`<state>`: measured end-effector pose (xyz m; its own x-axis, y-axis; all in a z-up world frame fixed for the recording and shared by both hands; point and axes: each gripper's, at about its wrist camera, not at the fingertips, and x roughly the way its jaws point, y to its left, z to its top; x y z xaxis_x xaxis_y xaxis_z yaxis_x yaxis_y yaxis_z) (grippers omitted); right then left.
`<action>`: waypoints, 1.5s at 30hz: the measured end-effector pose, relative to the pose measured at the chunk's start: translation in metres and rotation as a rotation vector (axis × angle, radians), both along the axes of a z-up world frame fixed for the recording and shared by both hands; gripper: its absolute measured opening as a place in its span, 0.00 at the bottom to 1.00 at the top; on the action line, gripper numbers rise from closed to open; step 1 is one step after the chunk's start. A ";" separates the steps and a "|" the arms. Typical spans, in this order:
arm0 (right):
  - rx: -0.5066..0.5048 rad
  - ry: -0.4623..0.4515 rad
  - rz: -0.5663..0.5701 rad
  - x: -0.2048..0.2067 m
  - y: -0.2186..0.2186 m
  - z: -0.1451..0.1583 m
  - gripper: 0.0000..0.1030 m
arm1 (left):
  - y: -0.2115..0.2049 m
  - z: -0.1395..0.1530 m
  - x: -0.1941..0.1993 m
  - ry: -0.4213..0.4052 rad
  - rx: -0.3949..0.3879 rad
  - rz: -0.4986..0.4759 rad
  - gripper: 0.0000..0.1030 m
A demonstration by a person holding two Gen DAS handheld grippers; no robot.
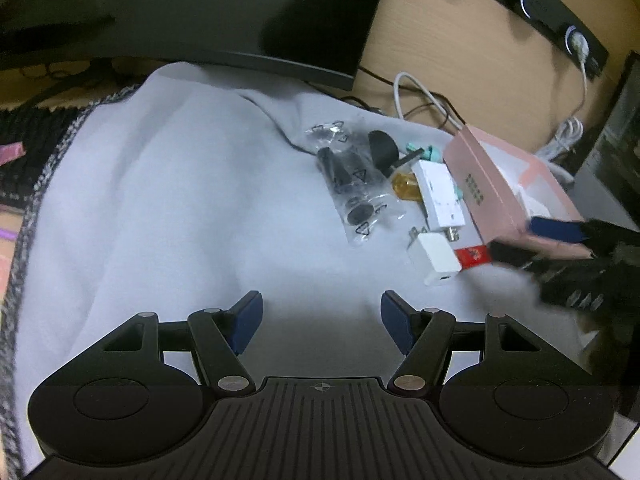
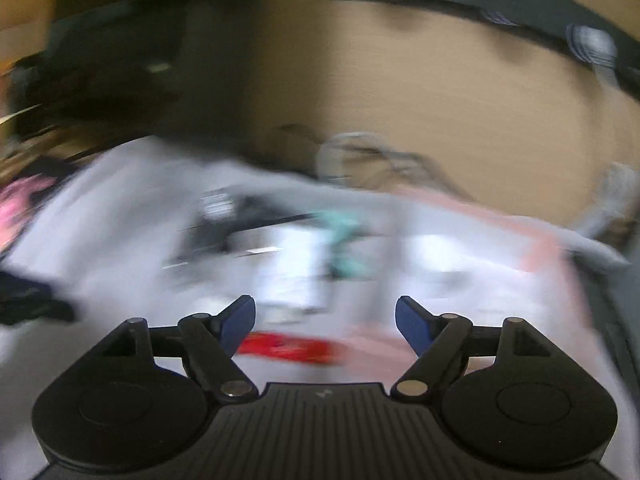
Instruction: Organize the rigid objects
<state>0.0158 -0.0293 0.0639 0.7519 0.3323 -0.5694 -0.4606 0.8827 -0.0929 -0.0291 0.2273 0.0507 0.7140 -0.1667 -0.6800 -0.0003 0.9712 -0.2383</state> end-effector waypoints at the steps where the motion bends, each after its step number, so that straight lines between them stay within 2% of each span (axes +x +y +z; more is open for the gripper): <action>1: -0.002 0.015 0.031 -0.003 0.014 -0.005 0.76 | 0.002 0.000 0.000 0.003 0.010 -0.008 0.68; 4: 0.001 0.054 0.045 0.000 0.049 -0.020 0.75 | 0.007 0.002 0.000 0.009 0.015 -0.009 0.68; 7: 0.019 0.087 -0.012 0.020 0.064 -0.028 0.71 | 0.013 0.005 -0.003 0.005 0.007 -0.007 0.68; 9: 0.006 0.048 -0.063 0.033 0.071 -0.024 0.71 | 0.015 0.005 -0.007 0.003 -0.006 -0.004 0.68; 12: -0.070 0.016 -0.131 0.066 0.085 -0.019 0.71 | 0.015 0.004 -0.013 0.009 -0.034 -0.001 0.68; 15: -0.148 0.082 -0.149 0.102 0.091 -0.022 0.71 | 0.015 0.003 -0.019 0.014 -0.053 0.006 0.68; 17: -0.161 0.135 -0.165 0.120 0.088 -0.026 0.71 | 0.015 0.002 -0.022 0.015 -0.067 0.022 0.68; 18: -0.139 0.171 -0.168 0.125 0.084 -0.026 0.68 | 0.013 0.001 -0.021 0.015 -0.073 0.031 0.68; 19: -0.114 0.192 -0.167 0.126 0.080 -0.025 0.59 | 0.012 0.001 -0.021 0.014 -0.077 0.037 0.68; 21: -0.089 0.213 -0.125 0.116 0.077 -0.022 0.46 | 0.008 0.001 -0.019 0.013 -0.088 0.047 0.68; 22: -0.076 0.228 -0.087 0.111 0.077 -0.020 0.46 | 0.005 0.001 -0.018 0.010 -0.093 0.048 0.68; 26: -0.065 0.198 0.004 0.062 0.062 -0.008 0.46 | -0.015 0.005 -0.009 -0.014 -0.119 0.033 0.68; 30: -0.063 0.175 0.025 0.019 0.030 0.006 0.46 | -0.050 0.011 0.003 -0.044 -0.127 -0.061 0.68; 34: -0.116 0.144 0.000 -0.004 0.000 0.011 0.46 | -0.094 0.009 0.018 -0.046 -0.047 -0.142 0.67; 36: -0.125 0.152 -0.023 -0.014 -0.017 0.010 0.46 | -0.108 0.003 0.025 -0.039 -0.003 -0.149 0.63; 39: -0.106 0.184 -0.069 -0.018 -0.042 0.006 0.46 | -0.117 -0.005 0.035 -0.009 0.020 -0.127 0.62; 42: -0.090 0.206 -0.095 -0.026 -0.062 0.003 0.47 | -0.118 -0.007 0.041 0.002 0.048 -0.101 0.53; 45: -0.106 0.208 -0.122 -0.037 -0.079 0.002 0.57 | -0.120 -0.008 0.045 0.009 0.070 -0.095 0.39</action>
<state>-0.0214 -0.1078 0.0659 0.6462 0.1761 -0.7426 -0.3698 0.9234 -0.1028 0.0155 0.1076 0.0425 0.6911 -0.1853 -0.6986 0.0907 0.9812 -0.1706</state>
